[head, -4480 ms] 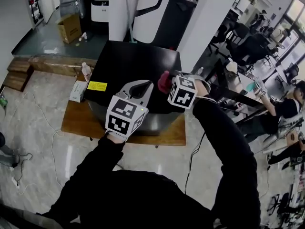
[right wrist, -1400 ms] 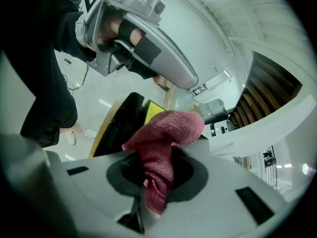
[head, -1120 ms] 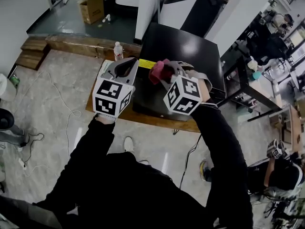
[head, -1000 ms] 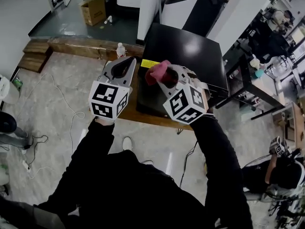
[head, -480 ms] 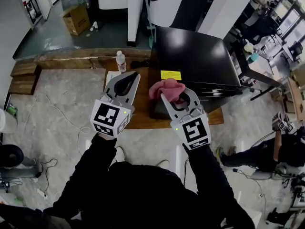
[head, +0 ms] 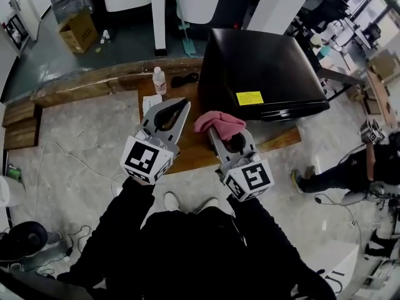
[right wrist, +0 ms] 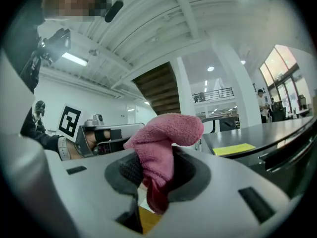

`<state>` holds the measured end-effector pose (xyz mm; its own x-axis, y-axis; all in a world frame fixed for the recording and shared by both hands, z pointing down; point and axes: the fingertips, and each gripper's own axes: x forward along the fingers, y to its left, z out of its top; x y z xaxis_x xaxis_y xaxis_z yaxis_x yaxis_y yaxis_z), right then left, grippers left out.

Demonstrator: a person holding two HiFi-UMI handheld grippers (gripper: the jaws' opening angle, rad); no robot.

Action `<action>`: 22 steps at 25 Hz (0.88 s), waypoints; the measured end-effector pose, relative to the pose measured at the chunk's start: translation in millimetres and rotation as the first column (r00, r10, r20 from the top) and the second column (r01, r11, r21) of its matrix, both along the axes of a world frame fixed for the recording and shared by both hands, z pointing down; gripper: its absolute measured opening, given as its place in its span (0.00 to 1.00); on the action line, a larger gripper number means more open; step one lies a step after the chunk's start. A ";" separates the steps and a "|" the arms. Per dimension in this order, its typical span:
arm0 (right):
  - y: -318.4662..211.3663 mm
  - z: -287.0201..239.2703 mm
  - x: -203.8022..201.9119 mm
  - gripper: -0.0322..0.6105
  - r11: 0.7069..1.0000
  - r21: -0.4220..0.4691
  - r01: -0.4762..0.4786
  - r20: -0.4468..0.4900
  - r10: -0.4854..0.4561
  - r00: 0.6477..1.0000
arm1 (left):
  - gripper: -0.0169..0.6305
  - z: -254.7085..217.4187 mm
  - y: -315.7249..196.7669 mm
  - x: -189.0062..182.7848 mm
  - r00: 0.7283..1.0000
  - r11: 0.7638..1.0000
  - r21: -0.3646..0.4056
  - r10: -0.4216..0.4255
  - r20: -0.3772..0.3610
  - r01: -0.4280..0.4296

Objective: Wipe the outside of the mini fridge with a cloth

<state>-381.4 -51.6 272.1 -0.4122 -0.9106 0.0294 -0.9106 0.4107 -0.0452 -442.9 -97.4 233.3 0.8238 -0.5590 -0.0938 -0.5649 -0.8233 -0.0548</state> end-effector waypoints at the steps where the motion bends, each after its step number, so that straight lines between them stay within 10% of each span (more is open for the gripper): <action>1: -0.8 2.5 1.7 0.22 1.000 0.000 -0.017 0.030 0.017 0.999 | 0.04 -0.5 -0.3 -1.3 1.000 1.000 0.005 0.000 -0.006 0.000; 13: -13.8 12.1 2.1 0.21 0.998 0.022 -0.066 0.235 0.059 0.970 | 0.04 3.5 -9.6 9.2 0.996 0.998 0.052 -0.037 0.077 0.033; 22: -79.6 39.0 0.3 0.21 0.960 -0.072 -0.270 0.445 0.273 0.853 | 0.04 31.3 -68.4 17.1 0.974 0.976 0.037 0.212 0.086 -0.216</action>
<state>-381.1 -131.2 311.1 -0.1189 -0.9887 -0.0917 -0.8675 0.1483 -0.4748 -425.8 -165.8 264.6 0.9297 -0.3658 -0.0439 -0.3683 -0.9200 -0.1337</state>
